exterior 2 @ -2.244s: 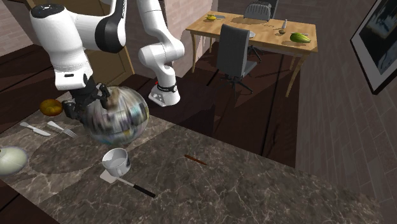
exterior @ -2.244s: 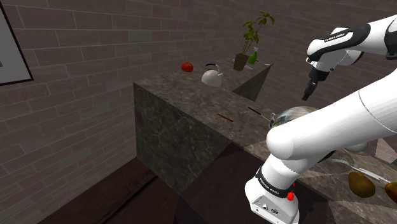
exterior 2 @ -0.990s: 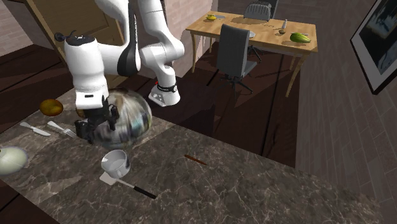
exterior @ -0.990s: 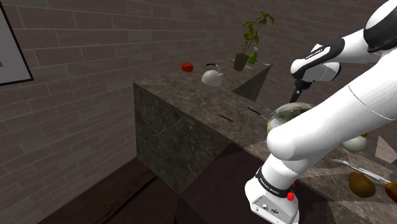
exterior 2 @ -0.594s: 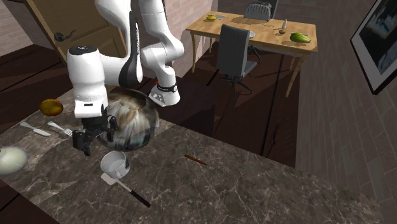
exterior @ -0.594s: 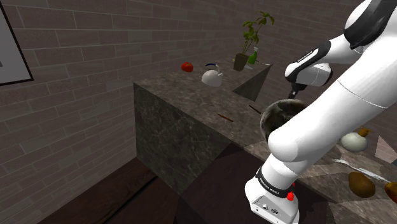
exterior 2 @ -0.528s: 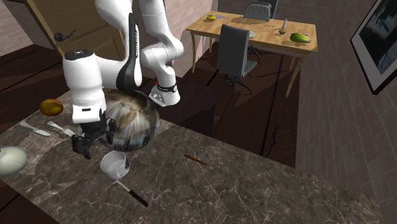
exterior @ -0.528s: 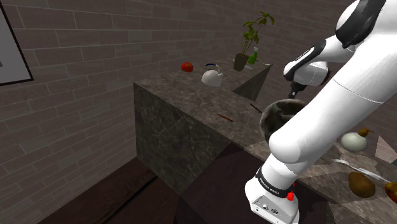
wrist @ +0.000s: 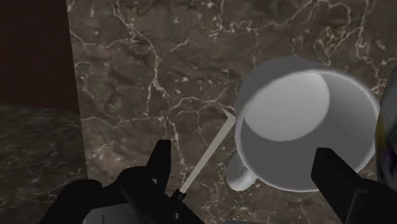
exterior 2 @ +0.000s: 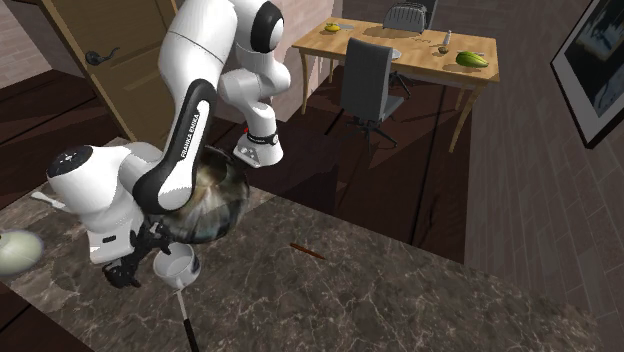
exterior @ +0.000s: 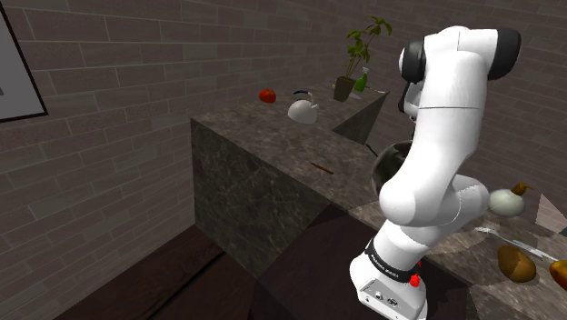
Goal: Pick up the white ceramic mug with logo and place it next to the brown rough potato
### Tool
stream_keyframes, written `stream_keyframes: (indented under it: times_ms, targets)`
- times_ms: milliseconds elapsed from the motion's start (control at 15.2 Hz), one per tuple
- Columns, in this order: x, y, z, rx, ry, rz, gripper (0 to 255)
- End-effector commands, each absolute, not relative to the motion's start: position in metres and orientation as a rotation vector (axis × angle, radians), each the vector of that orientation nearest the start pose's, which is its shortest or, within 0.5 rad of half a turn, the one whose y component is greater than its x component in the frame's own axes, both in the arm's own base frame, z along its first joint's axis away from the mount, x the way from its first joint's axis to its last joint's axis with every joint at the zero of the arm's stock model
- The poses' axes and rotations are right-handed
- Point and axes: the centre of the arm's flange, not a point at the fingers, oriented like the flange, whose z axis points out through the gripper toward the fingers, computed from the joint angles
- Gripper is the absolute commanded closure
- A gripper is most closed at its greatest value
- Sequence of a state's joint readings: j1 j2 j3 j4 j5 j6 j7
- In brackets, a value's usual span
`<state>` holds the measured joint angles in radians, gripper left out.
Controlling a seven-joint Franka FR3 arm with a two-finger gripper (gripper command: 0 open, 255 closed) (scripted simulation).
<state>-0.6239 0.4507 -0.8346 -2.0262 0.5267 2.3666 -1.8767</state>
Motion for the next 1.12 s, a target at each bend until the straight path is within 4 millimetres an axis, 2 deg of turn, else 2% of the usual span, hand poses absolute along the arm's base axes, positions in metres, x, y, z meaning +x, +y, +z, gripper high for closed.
stream_keyframes:
  times_ms: [0, 528, 990, 1056]
  targets:
    - [0.089, -0.600, 0.260, -3.073, -0.177, -0.084, 0]
    - [0.091, -0.597, 0.220, -3.073, -0.176, -0.084, 0]
    - [0.091, -0.597, 0.220, -3.073, -0.176, -0.084, 0]
    - [0.090, -0.595, 0.221, -3.073, -0.176, -0.084, 255]
